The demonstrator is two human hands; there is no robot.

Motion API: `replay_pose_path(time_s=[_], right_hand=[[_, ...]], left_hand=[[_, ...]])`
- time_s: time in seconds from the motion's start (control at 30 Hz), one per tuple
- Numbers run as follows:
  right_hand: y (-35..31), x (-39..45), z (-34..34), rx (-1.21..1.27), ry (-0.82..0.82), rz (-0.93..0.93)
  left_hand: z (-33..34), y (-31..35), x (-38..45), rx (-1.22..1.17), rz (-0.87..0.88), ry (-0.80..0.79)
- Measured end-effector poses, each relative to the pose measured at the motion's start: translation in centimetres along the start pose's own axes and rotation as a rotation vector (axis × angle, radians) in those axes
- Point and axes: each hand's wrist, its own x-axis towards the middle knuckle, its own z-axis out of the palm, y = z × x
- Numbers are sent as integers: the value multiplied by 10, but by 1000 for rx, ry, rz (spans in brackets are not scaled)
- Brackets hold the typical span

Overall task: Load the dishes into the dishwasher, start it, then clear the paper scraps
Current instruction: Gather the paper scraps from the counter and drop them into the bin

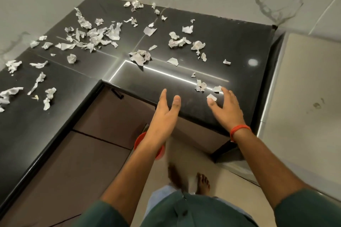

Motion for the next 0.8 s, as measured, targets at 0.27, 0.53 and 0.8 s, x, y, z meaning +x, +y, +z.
replay_pose_path(time_s=[0.27, 0.53, 0.8], right_hand=[[9, 42, 42, -483, 131, 66], [-57, 103, 102, -569, 72, -241], [-91, 114, 127, -319, -13, -546]], left_hand=[[-32, -25, 67, 64, 48, -60], [-60, -38, 124, 160, 137, -94], [-78, -57, 168, 369, 272, -14]])
